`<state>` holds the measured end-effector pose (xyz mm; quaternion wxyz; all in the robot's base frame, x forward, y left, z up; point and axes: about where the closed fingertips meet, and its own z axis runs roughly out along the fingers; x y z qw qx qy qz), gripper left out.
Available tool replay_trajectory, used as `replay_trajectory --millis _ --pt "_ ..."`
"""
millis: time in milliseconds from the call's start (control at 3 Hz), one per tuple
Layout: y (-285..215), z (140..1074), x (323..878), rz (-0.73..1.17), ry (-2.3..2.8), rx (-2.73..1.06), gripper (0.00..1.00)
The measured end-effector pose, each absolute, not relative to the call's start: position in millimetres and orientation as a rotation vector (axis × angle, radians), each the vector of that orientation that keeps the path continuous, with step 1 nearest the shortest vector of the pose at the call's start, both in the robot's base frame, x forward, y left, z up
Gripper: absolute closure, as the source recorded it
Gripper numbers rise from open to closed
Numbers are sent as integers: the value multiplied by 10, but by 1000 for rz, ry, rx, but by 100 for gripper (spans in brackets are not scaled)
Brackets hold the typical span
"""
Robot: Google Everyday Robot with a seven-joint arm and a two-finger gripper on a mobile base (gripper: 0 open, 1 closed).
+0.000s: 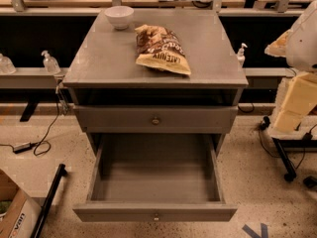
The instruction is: Place brown chip bag into middle drawer
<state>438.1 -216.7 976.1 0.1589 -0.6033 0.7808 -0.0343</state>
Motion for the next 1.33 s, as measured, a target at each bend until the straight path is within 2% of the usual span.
replay_trajectory --millis 333,1000,1333 --pt "-2166 9761 4382 -98 2232 -1725 0" --pt "-1981 9717 4816 -44 2166 -1685 0" --pt "-1977 9696 4838 -36 2168 -1682 0"
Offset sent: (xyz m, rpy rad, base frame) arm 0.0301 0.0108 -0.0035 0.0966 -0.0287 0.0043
